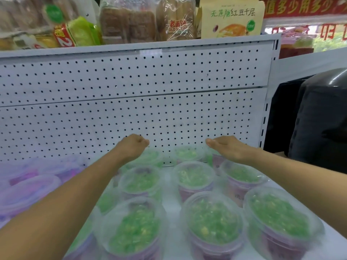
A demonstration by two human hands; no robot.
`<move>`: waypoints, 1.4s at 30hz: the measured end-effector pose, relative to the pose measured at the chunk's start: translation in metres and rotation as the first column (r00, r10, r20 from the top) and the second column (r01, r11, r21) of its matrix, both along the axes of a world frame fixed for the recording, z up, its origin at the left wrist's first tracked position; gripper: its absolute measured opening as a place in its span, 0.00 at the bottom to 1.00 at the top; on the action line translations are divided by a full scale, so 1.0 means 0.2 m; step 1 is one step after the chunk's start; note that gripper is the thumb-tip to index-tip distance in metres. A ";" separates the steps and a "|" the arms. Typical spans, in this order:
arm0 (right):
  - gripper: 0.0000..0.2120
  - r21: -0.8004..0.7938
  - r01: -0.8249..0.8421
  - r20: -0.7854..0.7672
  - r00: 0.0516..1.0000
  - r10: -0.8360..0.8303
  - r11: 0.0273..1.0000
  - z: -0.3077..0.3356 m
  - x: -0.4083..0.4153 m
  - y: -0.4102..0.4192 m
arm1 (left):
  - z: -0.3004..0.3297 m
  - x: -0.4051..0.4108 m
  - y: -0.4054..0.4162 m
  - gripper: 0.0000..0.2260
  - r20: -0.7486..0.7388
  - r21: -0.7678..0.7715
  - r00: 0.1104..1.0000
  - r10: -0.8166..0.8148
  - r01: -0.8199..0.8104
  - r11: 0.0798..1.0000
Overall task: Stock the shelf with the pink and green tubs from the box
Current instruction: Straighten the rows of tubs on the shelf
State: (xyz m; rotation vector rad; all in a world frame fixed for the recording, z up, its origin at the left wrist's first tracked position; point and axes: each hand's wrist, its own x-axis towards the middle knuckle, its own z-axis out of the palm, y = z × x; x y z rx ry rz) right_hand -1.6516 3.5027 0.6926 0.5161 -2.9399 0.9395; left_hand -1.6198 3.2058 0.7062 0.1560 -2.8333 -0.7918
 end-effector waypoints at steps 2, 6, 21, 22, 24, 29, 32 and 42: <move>0.37 0.099 -0.052 0.018 0.999 0.050 0.994 0.00 0.01 -0.09 | -0.03 0.02 -0.06 0.13 0.145 -0.051 0.987 0.068 -0.061 0.997; 0.30 0.243 -0.040 -0.049 0.997 0.054 0.969 -0.05 0.00 -0.20 | -0.07 0.01 -0.06 0.21 0.163 -0.127 0.979 0.118 -0.098 0.987; 0.29 0.246 -0.025 -0.071 0.997 0.044 0.969 -0.05 0.02 -0.33 | -0.11 0.09 -0.52 0.25 0.102 -0.075 0.954 0.281 -0.274 0.959; 0.29 0.253 -0.025 -0.060 0.997 0.042 0.967 -0.06 0.02 -0.36 | -0.13 0.10 -0.53 0.26 0.138 -0.075 0.948 0.288 -0.280 0.957; 0.29 0.209 -0.020 -0.038 0.999 0.029 0.978 -0.06 0.03 -0.40 | -0.15 0.09 -0.53 0.26 0.162 -0.028 0.949 0.271 -0.270 0.962; 0.28 0.103 -0.025 0.012 1.000 0.023 0.994 -0.07 0.04 -0.40 | -0.15 0.07 -0.47 0.28 0.145 0.153 0.973 0.180 -0.202 0.967; 0.35 0.104 -0.058 0.080 0.996 0.050 0.993 -0.07 0.06 -0.38 | -0.16 0.07 -0.45 0.29 0.147 0.105 0.969 0.196 -0.212 0.971; 0.19 -0.125 0.025 -0.045 0.999 -0.031 0.992 0.09 0.27 0.12 | -0.08 0.41 0.01 0.13 -0.138 -0.032 0.980 -0.140 0.137 0.990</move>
